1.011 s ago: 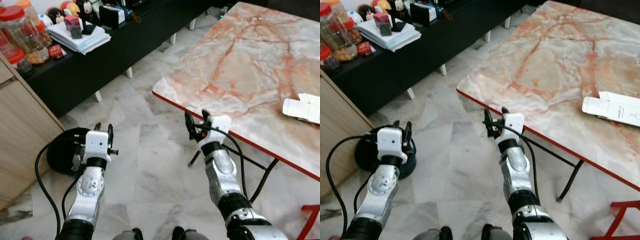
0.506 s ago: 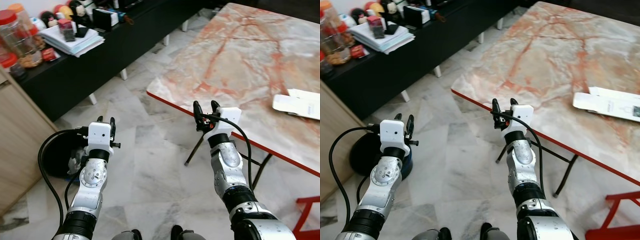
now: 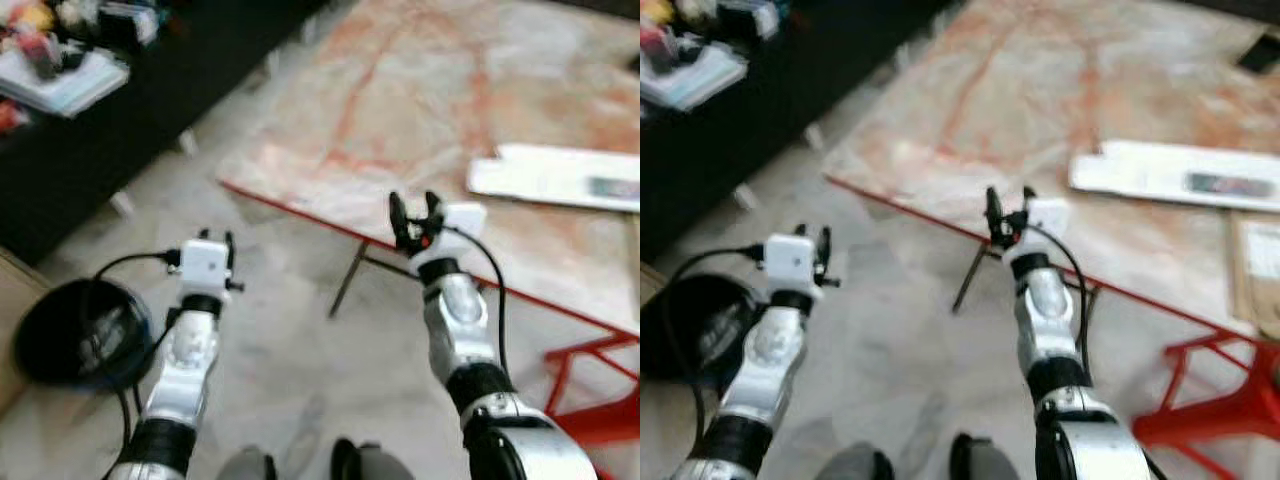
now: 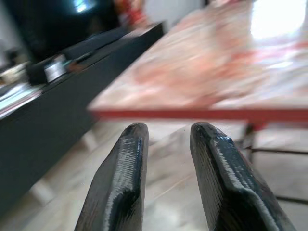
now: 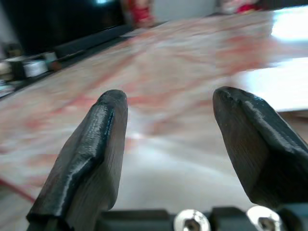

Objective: Picking trash to rubbish bin

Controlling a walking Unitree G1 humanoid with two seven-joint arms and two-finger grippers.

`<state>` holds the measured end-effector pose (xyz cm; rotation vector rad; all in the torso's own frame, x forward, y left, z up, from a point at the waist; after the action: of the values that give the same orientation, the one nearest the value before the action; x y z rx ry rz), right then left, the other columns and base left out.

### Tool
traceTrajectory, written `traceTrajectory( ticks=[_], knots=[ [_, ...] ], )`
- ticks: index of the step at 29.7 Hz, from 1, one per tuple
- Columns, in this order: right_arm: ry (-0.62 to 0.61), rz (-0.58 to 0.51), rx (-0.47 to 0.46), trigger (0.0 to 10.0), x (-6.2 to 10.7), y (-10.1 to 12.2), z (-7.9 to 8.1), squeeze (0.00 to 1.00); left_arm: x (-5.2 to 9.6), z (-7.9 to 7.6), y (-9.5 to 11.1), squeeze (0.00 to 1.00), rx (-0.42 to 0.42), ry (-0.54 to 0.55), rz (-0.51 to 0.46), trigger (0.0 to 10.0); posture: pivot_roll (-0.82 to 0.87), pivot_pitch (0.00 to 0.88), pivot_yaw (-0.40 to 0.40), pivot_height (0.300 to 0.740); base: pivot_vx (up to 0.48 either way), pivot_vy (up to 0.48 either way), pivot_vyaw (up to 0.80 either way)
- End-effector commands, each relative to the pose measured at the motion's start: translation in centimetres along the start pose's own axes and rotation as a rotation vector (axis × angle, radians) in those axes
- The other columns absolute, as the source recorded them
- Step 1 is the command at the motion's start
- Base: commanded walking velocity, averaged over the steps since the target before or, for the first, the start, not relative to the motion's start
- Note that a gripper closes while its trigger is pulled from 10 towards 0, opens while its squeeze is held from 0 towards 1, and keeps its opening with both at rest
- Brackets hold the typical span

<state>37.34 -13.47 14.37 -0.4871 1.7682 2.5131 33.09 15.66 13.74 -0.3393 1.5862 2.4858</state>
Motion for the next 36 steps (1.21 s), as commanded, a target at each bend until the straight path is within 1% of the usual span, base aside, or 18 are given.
traceTrajectory(
  ticks=[1,3,16,24,26,29,31,36],
  knots=[
    [0.003,0.009,-0.015,10.0,0.09,-0.37,0.4,0.0,0.32,0.34,-0.44,0.0,-0.01,0.003,0.018,10.0,0.11,0.195,-0.002,0.74,0.0,-0.458,-0.8],
    [0.003,0.007,-0.016,10.0,0.07,-0.36,0.43,0.0,0.32,0.31,-0.34,0.0,0.003,0.002,0.015,10.0,0.11,0.195,-0.001,0.74,0.0,-0.169,-0.8],
    [0.005,0.006,-0.019,10.0,0.23,-0.47,0.5,0.0,0.0,0.41,0.28,0.0,0.002,-0.009,-0.011,10.0,0.11,0.181,0.004,0.74,0.0,0.0,-0.8],
    [0.008,0.004,-0.017,10.0,0.31,-0.55,0.6,0.0,0.08,0.12,0.32,0.0,0.012,-0.036,-0.012,10.0,0.11,0.17,0.005,0.74,0.0,0.0,0.0],
    [0.01,0.008,-0.018,10.0,0.21,-0.57,0.74,0.0,0.09,0.01,0.34,0.0,0.043,-0.026,-0.003,10.0,0.1,0.161,0.003,0.74,0.0,0.0,0.0],
    [0.009,0.018,-0.006,10.0,0.09,-0.6,0.87,0.0,0.02,-0.02,0.4,0.0,0.046,-0.025,-0.001,10.0,0.1,0.159,0.001,0.74,0.0,0.0,0.0],
    [0.006,0.016,-0.002,10.0,-0.02,-0.52,0.98,0.0,-0.02,0.03,0.43,0.0,0.032,-0.021,0.003,10.0,0.1,0.157,-0.001,0.74,0.0,0.0,0.0],
    [0.011,0.004,-0.004,10.0,-0.12,-0.31,1.18,0.0,-0.2,0.27,0.44,0.0,0.042,-0.003,0.009,10.0,0.11,0.156,-0.001,0.74,0.0,0.0,0.0]
  ],
)
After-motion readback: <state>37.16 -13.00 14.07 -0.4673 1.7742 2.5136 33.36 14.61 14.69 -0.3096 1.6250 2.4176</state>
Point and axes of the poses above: a point about 5 cm out from each wrist's last joint towards the gripper, its own x axis pointing back from the gripper into the wrist, its own y axis along the axis of the wrist's last joint, z = x × y, the point moved 1 cm from there along -x, pointing out of the wrist towards the gripper, and after that the axes turned 12 degrees about -x, right-handed, at the moved point
